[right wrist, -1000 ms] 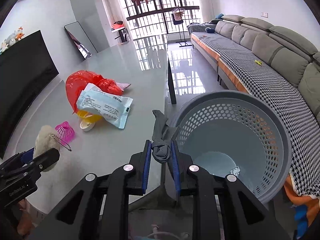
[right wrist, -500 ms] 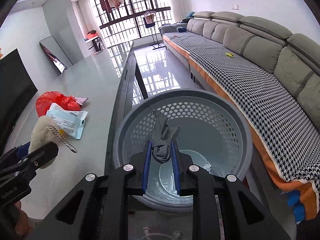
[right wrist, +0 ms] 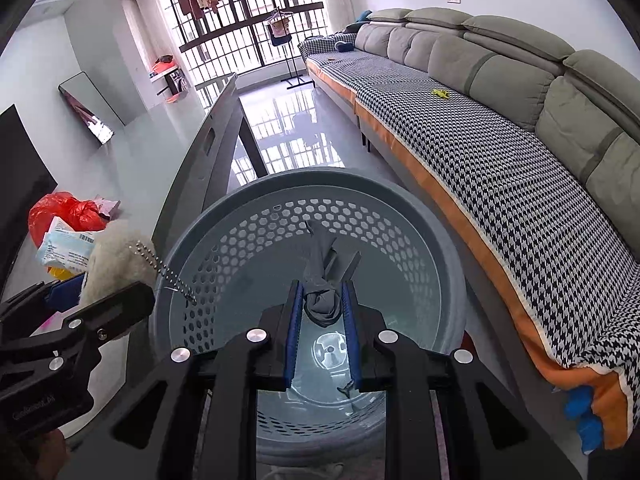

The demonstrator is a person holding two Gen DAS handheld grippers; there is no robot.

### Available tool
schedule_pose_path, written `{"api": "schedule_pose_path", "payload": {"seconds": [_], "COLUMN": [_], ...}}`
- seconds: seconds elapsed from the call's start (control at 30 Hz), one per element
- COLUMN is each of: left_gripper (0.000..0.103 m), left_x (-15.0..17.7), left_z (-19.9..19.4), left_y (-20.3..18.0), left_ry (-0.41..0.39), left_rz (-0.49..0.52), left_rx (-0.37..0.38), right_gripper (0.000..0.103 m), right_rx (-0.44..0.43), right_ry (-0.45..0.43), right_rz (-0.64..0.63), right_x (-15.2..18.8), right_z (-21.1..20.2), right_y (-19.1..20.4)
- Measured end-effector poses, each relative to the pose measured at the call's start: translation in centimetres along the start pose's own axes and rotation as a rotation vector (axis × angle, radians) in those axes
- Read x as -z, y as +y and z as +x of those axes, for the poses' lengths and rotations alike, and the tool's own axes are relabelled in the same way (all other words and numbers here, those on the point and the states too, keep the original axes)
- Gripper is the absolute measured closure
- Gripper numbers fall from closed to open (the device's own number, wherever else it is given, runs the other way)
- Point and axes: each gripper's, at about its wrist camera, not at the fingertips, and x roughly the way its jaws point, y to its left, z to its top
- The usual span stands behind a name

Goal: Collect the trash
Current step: 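Carry the sloth with the left gripper and the sock with the right gripper over the grey basket, then open both grippers over the grey basket to drop sloth and sock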

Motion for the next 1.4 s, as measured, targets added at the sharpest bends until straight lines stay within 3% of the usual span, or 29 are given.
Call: {"api": "schedule_pose_path", "payload": {"seconds": [0.3,0.33,0.43,0.5,1.07,1.4], "left_gripper": [0.041,0.040,0.038,0.037,0.027,0.019], "left_x": [-0.7,-0.7,-0.8,-0.9,-0.2,0.1], "left_z": [2.9,3.1,3.3,3.4,2.5,1.0], "left_y": [-1.0,-1.0,-1.1,-1.2,-0.7,-0.4], "left_ry": [0.044,0.049,0.053,0.054,0.033,-0.005], "left_rz": [-0.007,-0.008,-0.008,-0.007,-0.025,-0.029], "left_rx": [0.008,0.006,0.001,0.000,-0.029,-0.067], "right_gripper": [0.082,0.080,0.061,0.057,0.057,0.050], "right_rx": [-0.007,-0.007,-0.004,-0.003,-0.006,0.003], "right_ry": [0.043,0.044,0.035,0.021,0.010,-0.010], "right_rz": [0.004,0.004,0.009,0.011,0.031,0.026], "right_x": [-0.3,-0.3,-0.3,-0.3,0.3,0.7], "right_z": [2.4,2.5,2.6,2.4,1.7,0.7], "right_y": [-1.5,-1.6,-2.0,-2.1,-2.3,-1.7]}}
